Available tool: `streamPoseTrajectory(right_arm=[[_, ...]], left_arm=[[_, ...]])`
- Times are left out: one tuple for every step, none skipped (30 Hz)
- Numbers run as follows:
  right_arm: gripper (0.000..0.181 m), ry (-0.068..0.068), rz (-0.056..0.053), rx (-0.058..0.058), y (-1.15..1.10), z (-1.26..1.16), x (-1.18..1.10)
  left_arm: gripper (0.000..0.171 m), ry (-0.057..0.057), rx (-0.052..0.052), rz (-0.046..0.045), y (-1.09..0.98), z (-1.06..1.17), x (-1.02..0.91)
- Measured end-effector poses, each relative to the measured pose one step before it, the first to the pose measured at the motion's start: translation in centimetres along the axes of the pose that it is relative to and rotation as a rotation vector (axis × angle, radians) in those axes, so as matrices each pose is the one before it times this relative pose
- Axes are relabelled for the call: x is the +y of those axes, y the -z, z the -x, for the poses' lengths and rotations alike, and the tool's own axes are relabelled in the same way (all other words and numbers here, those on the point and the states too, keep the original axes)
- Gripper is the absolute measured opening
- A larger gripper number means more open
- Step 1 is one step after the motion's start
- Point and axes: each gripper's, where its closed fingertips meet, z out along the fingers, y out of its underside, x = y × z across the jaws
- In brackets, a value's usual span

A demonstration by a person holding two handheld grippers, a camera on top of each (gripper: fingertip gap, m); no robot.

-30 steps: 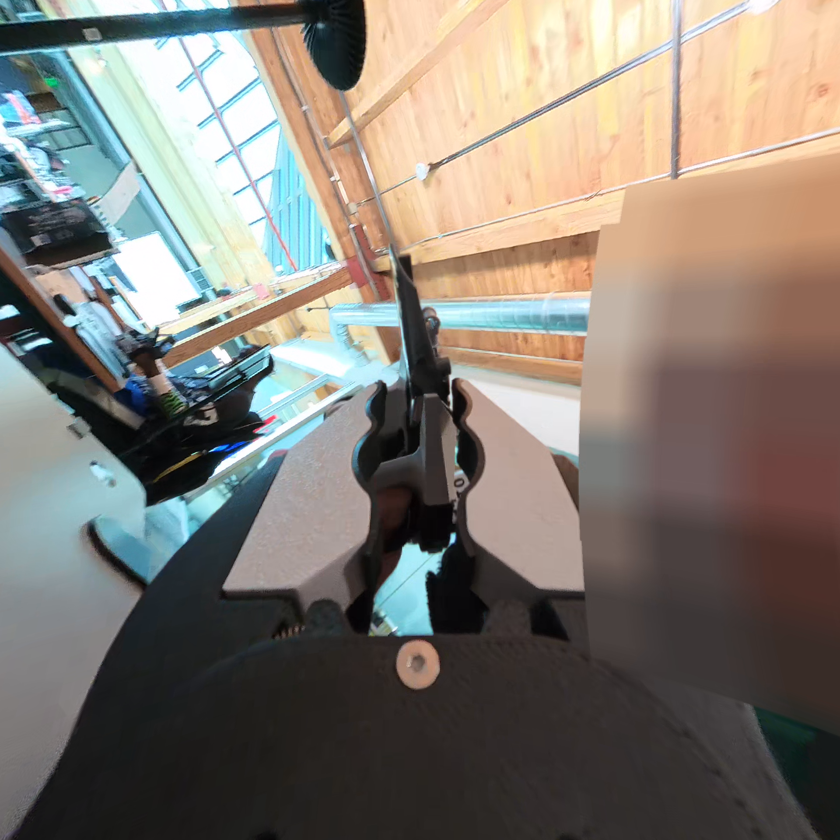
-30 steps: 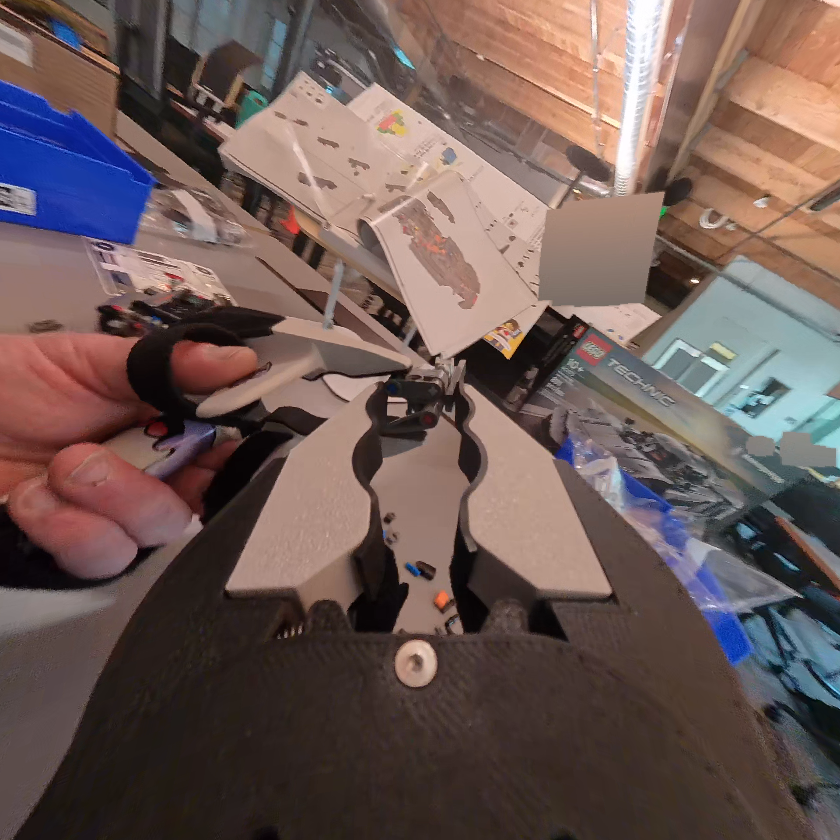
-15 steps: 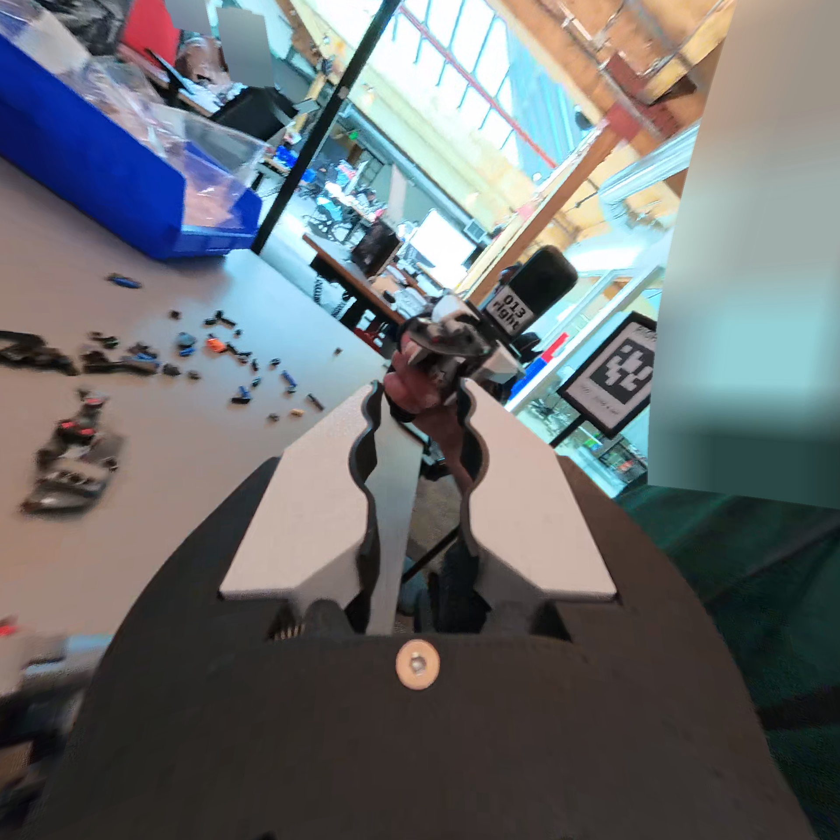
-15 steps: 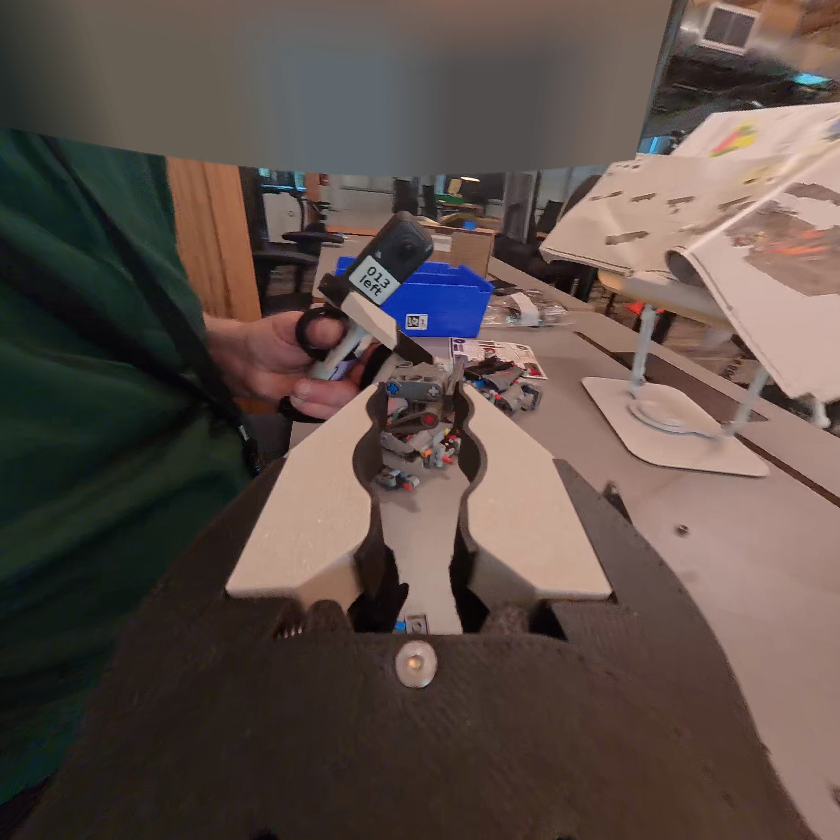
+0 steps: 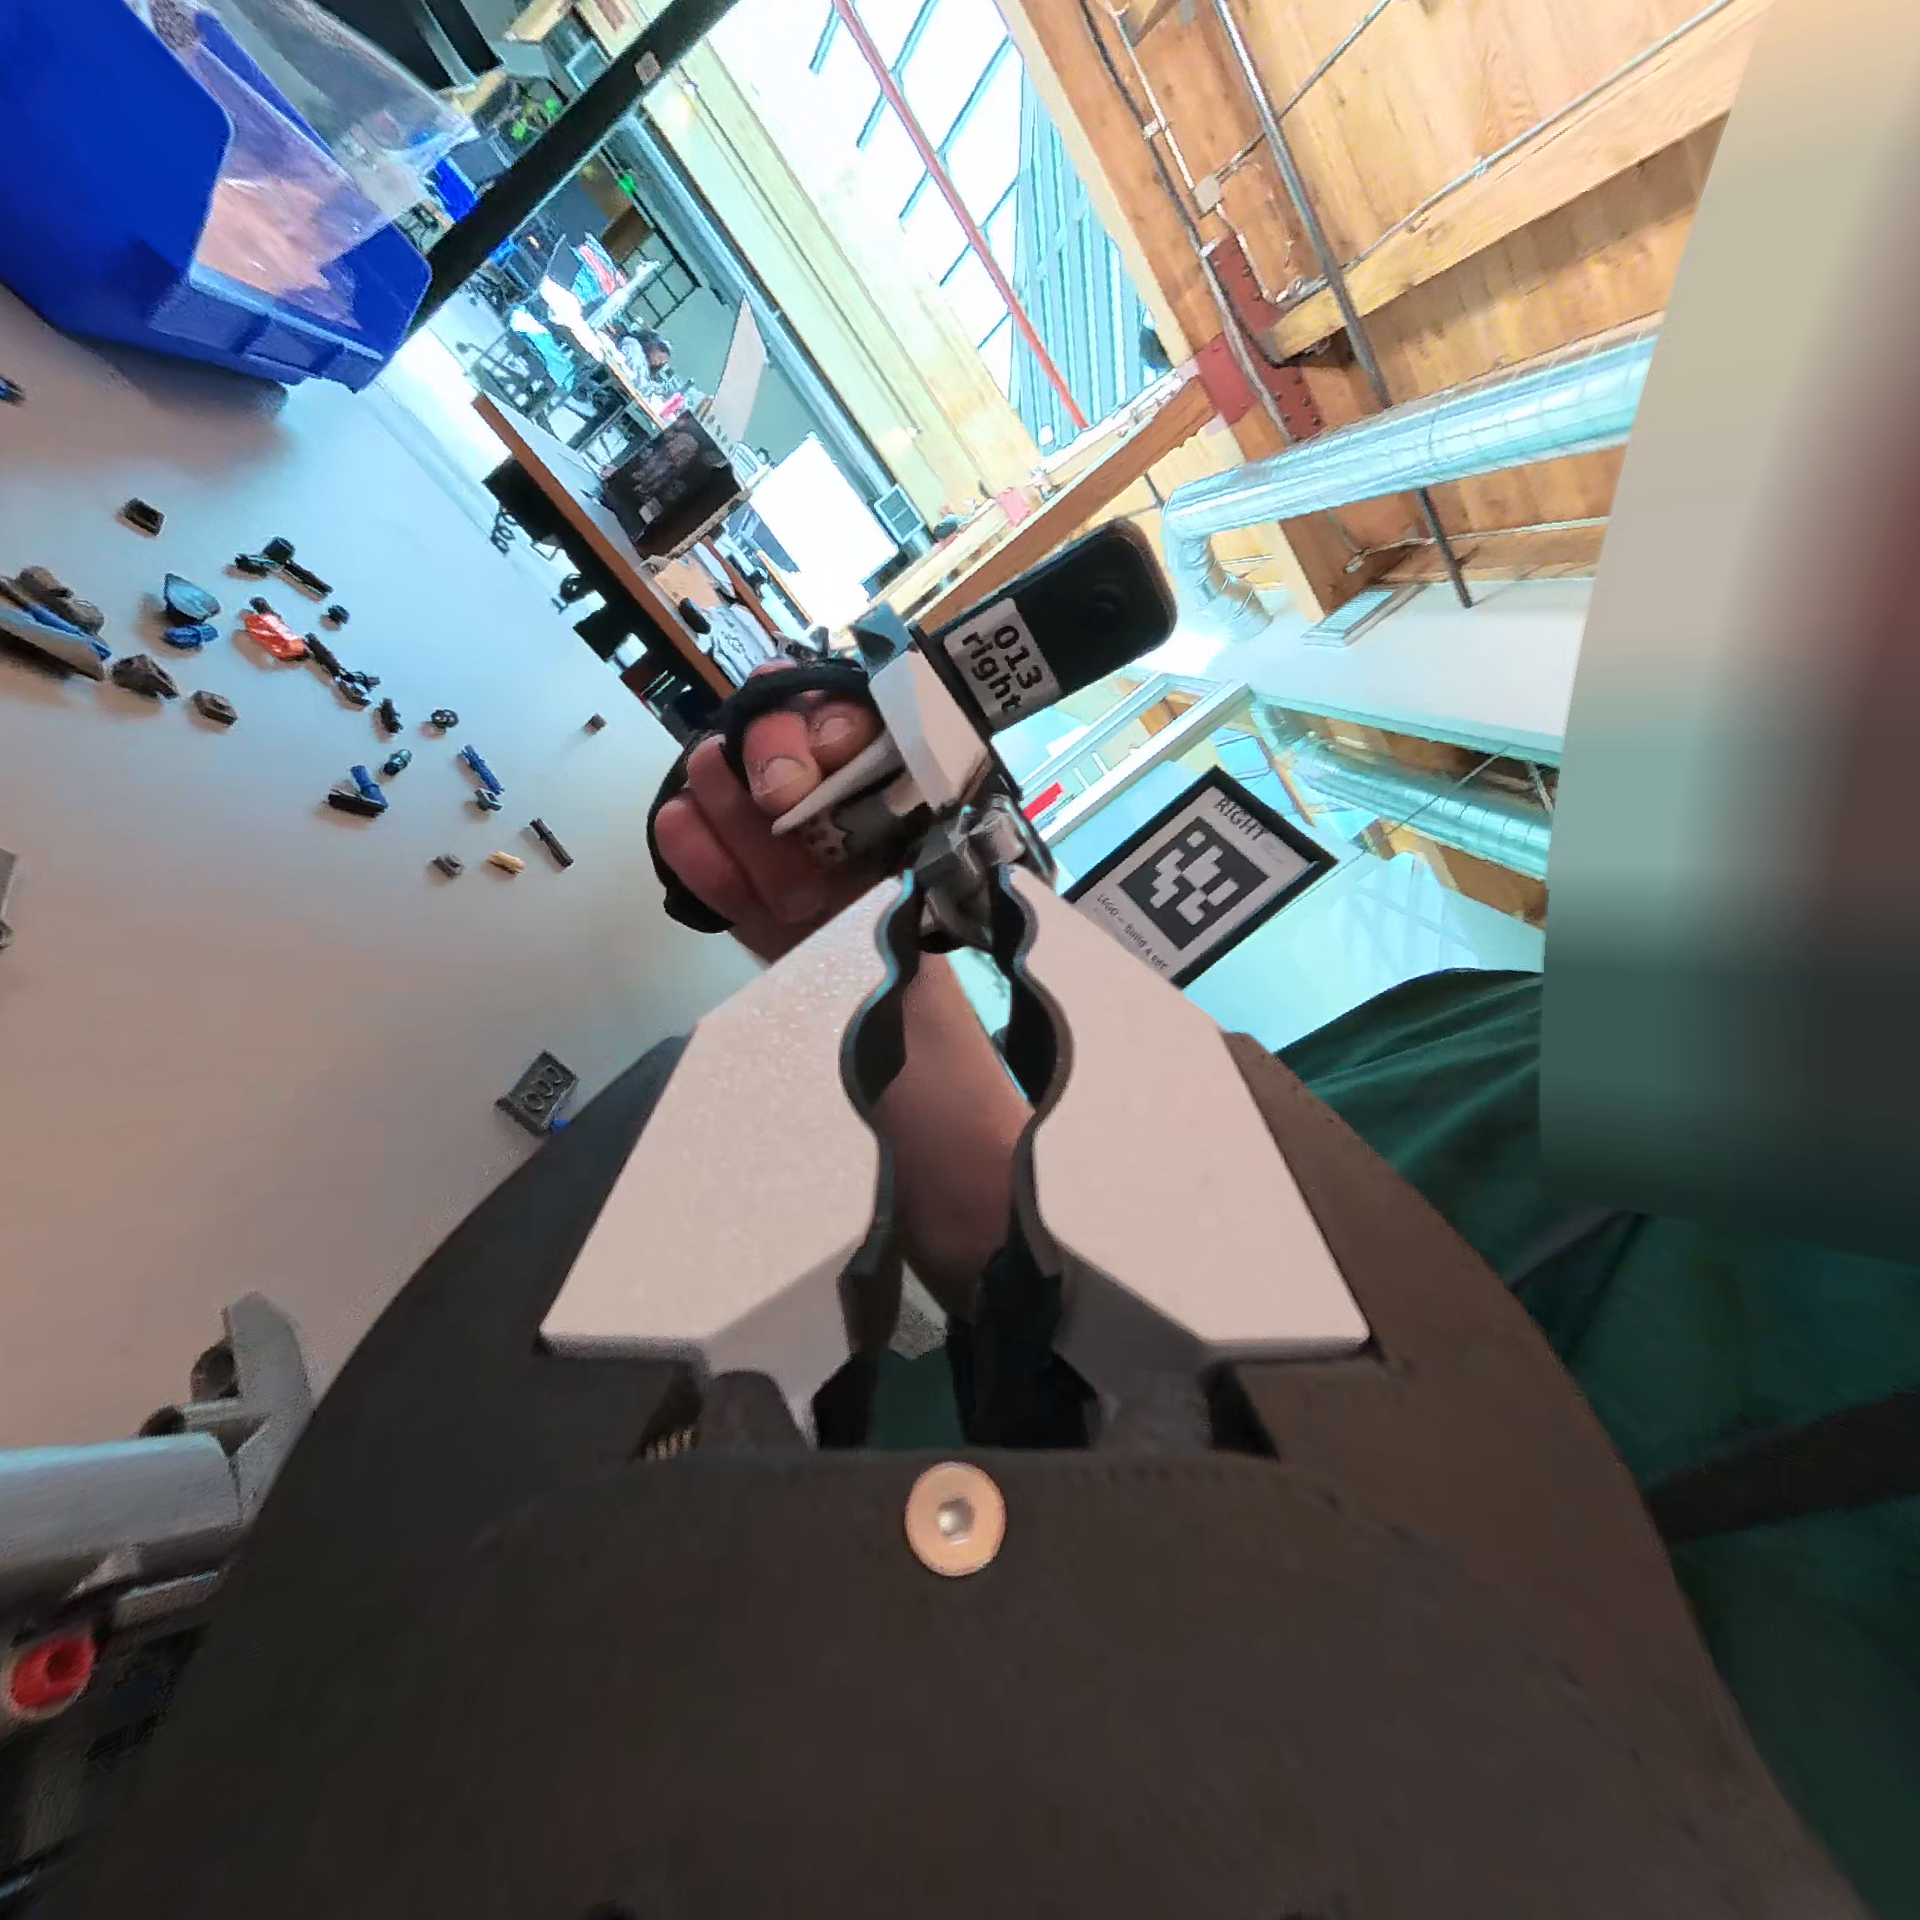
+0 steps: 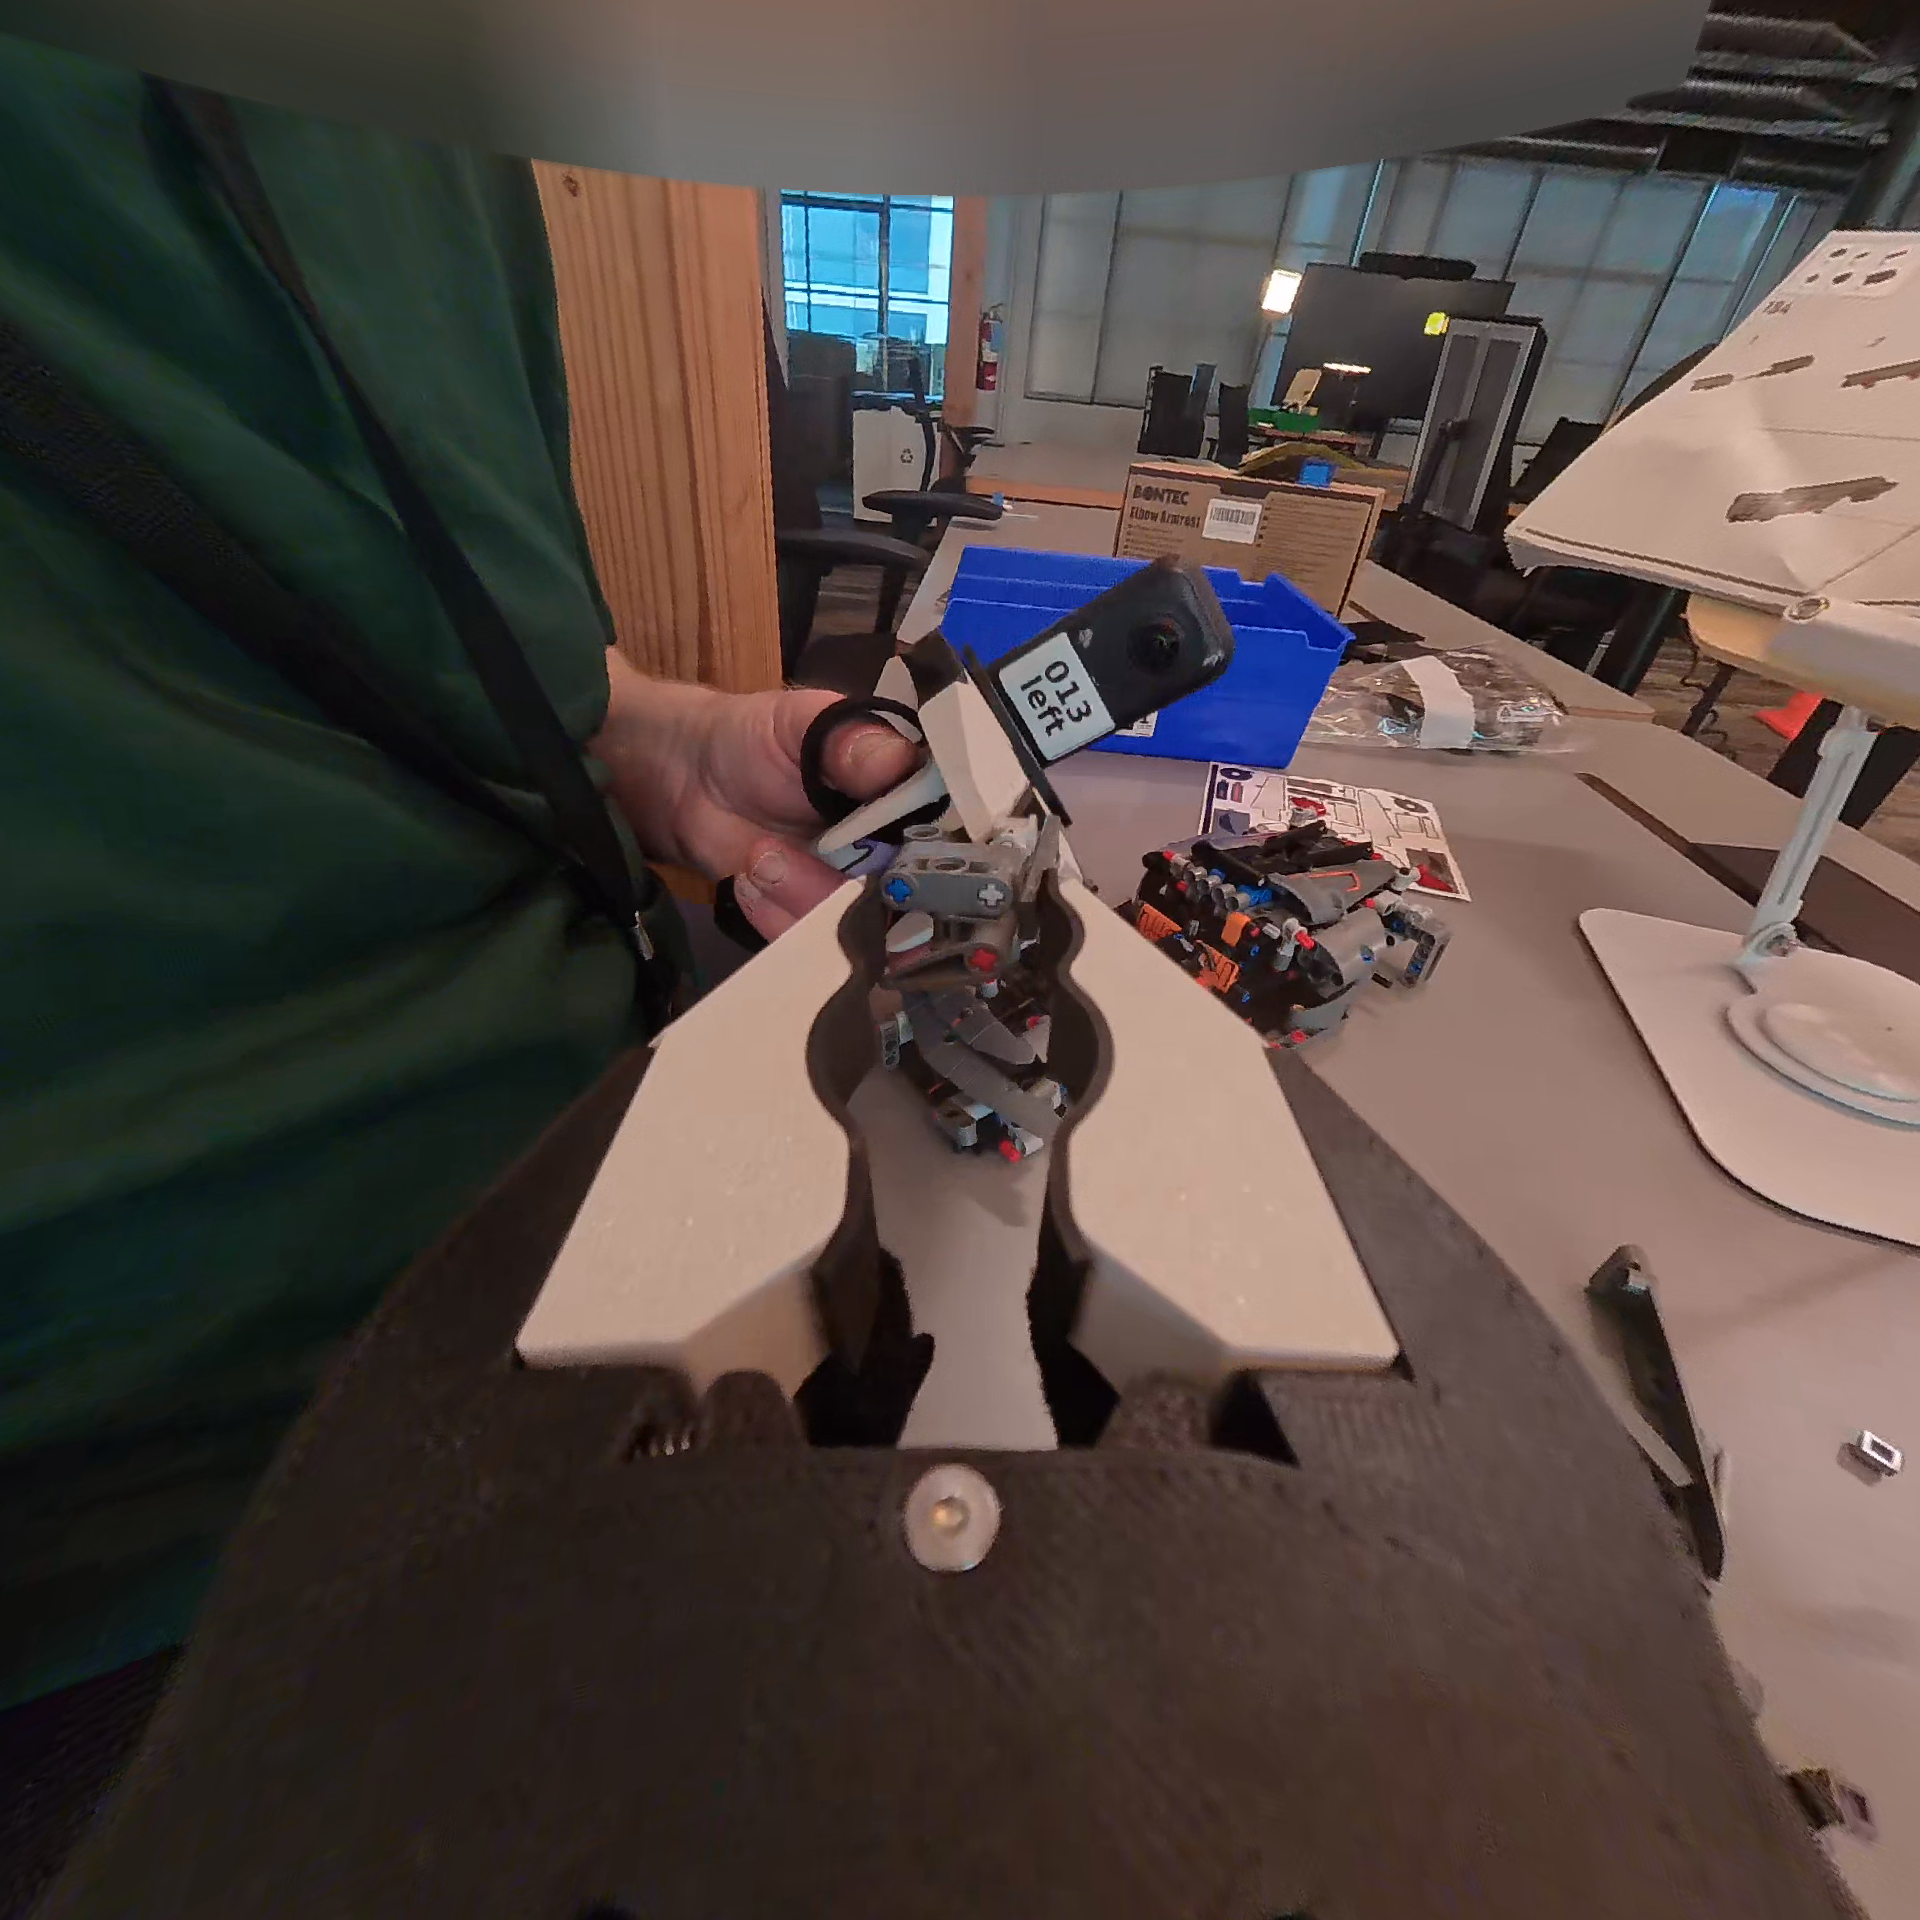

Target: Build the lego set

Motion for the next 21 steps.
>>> streamPoseTrajectory(right_arm=[[0.027,0.0034,-0.0062,0.0026,0.045,-0.109,-0.058],[0.026,-0.0007,-0.0055,-0.0029,0.059,-0.007,-0.049],[0.027,-0.0016,-0.0007,-0.0017,0.028,-0.015,0.045],[0.027,-0.0028,0.0039,0.0023,0.006,-0.065,0.118],[0.027,-0.0099,0.0012,0.0009,0.016,-0.07,0.066],[0.027,-0.013,0.0018,0.0029,0.037,-0.092,0.055],[0.027,-0.0026,0.0106,0.0161,0.053,-0.239,0.178],[0.028,-0.0015,0.0135,0.02,0.023,-0.293,0.226],[0.031,-0.0072,0.0082,0.0053,0.085,-0.066,0.118],[0.036,-0.01,0.0009,0.0066,0.214,-0.082,-0.039],[0.04,-0.009,0.0038,0.0228,0.311,-0.334,-0.063],[0.041,0.0022,0.013,0.0213,0.335,-0.206,-0.055],[0.035,0.0233,0.0112,0.0293,0.324,-0.128,-0.215],[0.031,0.0328,0.0215,0.0409,0.228,-0.203,-0.187],[0.029,0.0301,0.0449,0.0354,0.034,-0.12,0.073],[0.026,0.0359,0.0433,0.0342,-0.077,-0.047,-0.01],[0.023,0.0448,0.0349,0.0315,-0.166,0.038,-0.123],[0.02,0.0453,0.0502,0.0288,-0.281,0.057,0.141],[0.019,0.0409,0.0519,0.0202,-0.327,0.151,0.226],[0.018,0.0291,0.0384,0.01,-0.289,0.218,0.127],[0.017,0.0267,0.0372,0.0233,-0.235,-0.038,0.196]], left_arm=[[0.01,0.0138,0.002,-0.0051,-0.02,0.119,0.024],[0.008,0.0107,0.0111,0.00057,-0.037,-0.037,0.071],[0.008,0.0052,0.0055,-0.00194,-0.017,-0.004,-0.002],[0.008,-0.01,-0.0073,-0.00436,0.025,0.096,-0.048],[0.007,-0.0116,-0.0053,-0.00104,0.006,0.043,-0.04],[0.007,-0.0078,-0.0032,-0.00156,0.026,0.015,-0.06],[0.006,-0.0119,-0.0109,-0.00626,0.035,0.088,-0.128],[0.005,-0.0168,-0.0176,0.00209,0.003,0.138,-0.025],[0.005,-0.023,-0.0199,0.00149,0.004,0.152,-0.043],[0.005,-0.0173,-0.0138,-0.00402,0.028,0.074,-0.135],[0.005,-0.0155,-0.013,-0.00643,0.068,0.086,-0.182],[0.005,-0.02,-0.0202,0.00279,0.031,0.189,-0.053],[0.005,-0.0237,-0.022,0.00656,0.01,0.17,0.012],[0.005,-0.0232,-0.0221,0.00672,-0.036,0.164,0.025],[0.005,-0.031,-0.0265,0.02441,-0.138,0.189,0.254],[0.005,-0.0376,-0.0315,0.02846,-0.188,0.212,0.327],[0.005,-0.0314,-0.0233,0.01613,-0.176,0.097,0.158],[0.005,-0.0218,-0.0168,0.01109,-0.152,0.053,0.074],[0.005,-0.0224,-0.0174,0.01433,-0.157,0.097,0.107],[0.005,-0.0204,-0.016,0.00852,-0.121,0.092,0.046],[0.005,-0.014,-0.008,0.00733,-0.085,0.008,0.02]])
